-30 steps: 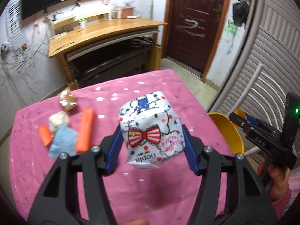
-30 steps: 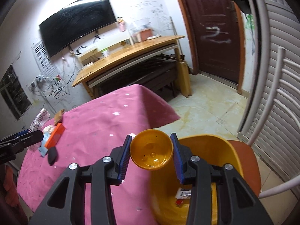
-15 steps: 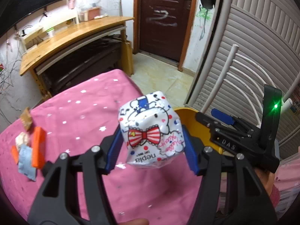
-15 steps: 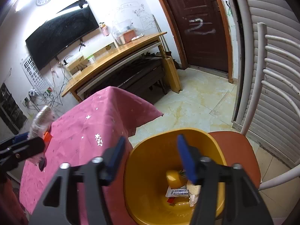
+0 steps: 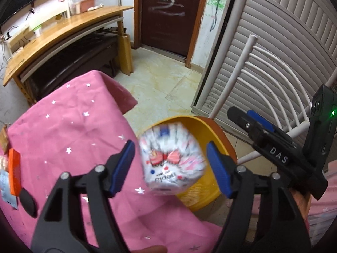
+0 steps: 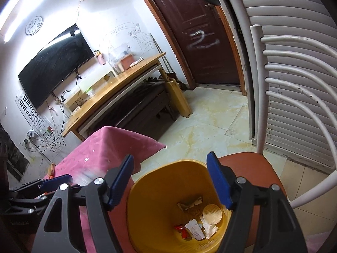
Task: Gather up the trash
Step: 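Open both tools to drop the package and orange cup into the bin, then move both tools back over the table items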
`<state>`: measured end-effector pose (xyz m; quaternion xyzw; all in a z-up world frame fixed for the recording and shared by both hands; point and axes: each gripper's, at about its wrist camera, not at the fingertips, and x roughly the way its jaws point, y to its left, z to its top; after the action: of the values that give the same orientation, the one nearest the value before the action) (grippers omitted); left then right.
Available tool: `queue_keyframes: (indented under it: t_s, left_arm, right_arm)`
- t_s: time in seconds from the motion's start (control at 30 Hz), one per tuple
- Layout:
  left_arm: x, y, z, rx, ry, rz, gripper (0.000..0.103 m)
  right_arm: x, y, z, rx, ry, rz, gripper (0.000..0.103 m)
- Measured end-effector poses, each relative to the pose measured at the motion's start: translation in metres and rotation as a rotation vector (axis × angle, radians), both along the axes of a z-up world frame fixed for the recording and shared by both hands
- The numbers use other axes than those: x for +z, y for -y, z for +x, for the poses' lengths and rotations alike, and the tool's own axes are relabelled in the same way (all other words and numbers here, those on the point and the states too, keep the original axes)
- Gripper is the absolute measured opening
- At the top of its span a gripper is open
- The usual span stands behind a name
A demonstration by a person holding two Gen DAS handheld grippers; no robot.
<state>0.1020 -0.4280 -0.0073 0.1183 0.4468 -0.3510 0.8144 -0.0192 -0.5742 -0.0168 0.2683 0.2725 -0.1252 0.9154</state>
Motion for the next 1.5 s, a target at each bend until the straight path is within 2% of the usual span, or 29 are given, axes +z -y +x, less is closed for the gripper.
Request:
queue_keyframes:
  t_s: [0.27, 0.73, 1.27, 1.5]
  left_arm:
    - [0.007, -0.016, 0.0, 0.026, 0.003, -0.012, 0.069]
    - [0.031, -0.095, 0.024, 0.152, 0.026, -0.082, 0.069]
    - [0.044, -0.205, 0.053, 0.339, 0.057, -0.131, 0.069]
    - [0.044, -0.26, 0.066, 0.43, 0.092, -0.085, 0.071]
  right_arm:
    - [0.004, -0.013, 0.008, 0.045, -0.002, -0.019, 0.066]
    - [0.013, -0.07, 0.033, 0.154, -0.011, -0.05, 0.066]
    - [0.033, -0.172, 0.089, 0.356, -0.026, -0.13, 0.067]
    - [0.035, -0.22, 0.111, 0.46, -0.042, -0.156, 0.067]
